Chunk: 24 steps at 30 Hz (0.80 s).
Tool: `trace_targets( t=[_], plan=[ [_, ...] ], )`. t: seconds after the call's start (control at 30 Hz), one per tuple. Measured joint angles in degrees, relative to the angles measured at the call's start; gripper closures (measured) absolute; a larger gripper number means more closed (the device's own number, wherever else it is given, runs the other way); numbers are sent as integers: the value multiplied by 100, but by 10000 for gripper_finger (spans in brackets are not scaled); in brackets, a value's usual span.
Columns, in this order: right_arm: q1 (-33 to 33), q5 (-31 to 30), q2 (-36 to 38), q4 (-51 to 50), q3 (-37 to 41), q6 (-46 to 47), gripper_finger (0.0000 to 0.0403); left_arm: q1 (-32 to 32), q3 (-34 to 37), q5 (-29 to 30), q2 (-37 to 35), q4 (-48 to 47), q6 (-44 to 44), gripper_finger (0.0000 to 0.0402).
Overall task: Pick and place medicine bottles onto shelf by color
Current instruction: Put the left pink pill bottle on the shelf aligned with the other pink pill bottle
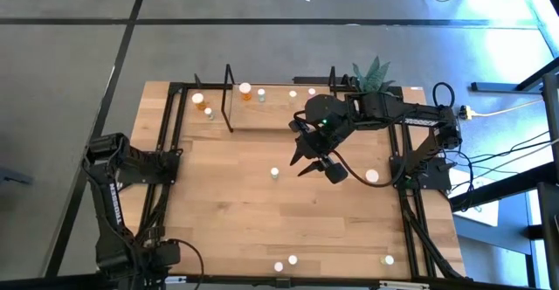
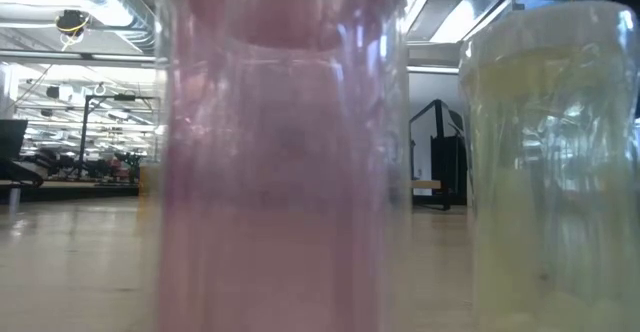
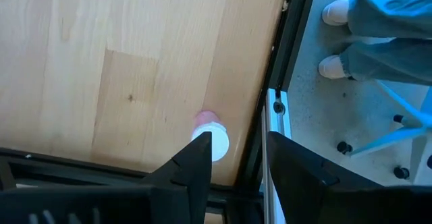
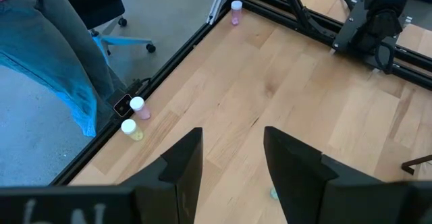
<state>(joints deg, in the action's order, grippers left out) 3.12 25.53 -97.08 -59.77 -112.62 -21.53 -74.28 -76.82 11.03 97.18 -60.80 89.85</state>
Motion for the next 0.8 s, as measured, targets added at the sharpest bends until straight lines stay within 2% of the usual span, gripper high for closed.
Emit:
trace_targets(
  t=[0.17, 0.5, 0.8],
  plan=[
    [0, -1, 0, 0, 0, -1, 244, 0, 0, 0, 0, 0, -20, 252],
    [2, 1, 0, 0, 0, 1, 244, 0, 356, -79, -6, 252, -3, 161],
    [0, 1, 0, 0, 0, 1, 244, 2, 638, -519, -6, 369, 193, 148]
  ],
)
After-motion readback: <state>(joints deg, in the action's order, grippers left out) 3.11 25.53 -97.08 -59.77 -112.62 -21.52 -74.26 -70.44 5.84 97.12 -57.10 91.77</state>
